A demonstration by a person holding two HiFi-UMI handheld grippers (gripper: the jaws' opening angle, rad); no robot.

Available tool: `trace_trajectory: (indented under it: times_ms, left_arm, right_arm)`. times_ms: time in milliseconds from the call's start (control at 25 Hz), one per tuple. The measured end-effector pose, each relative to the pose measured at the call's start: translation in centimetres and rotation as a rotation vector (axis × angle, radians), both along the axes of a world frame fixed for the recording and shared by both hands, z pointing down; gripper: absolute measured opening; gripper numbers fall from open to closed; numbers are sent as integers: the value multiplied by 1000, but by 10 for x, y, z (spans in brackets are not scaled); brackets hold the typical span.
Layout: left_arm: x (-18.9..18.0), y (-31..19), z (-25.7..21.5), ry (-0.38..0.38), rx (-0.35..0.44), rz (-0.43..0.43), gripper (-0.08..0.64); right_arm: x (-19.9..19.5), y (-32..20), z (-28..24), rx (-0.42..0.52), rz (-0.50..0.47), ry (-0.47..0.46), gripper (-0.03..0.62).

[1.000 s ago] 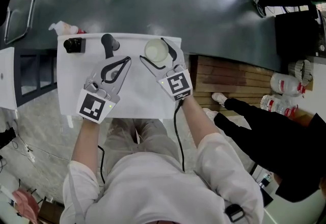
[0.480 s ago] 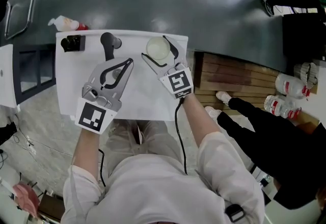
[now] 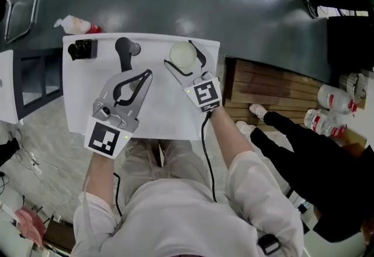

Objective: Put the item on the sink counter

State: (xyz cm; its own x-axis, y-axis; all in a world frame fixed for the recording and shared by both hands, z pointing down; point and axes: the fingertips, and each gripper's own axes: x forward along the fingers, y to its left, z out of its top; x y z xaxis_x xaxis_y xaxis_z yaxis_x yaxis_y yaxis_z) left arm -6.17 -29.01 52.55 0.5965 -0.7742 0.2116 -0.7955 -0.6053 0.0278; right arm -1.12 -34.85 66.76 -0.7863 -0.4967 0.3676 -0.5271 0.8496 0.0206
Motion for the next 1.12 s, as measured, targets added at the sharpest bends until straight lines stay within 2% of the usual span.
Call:
trace_trajectory:
  times_ms: [600,1120]
  left_arm:
    - [-1,2,6,-13,6,15,6]
    - [0,2,7,-14,18,35,6]
  right_arm:
    - [-3,-3,21,15,-6,9,383]
    - [-7,-2,27,67,-18,14,383]
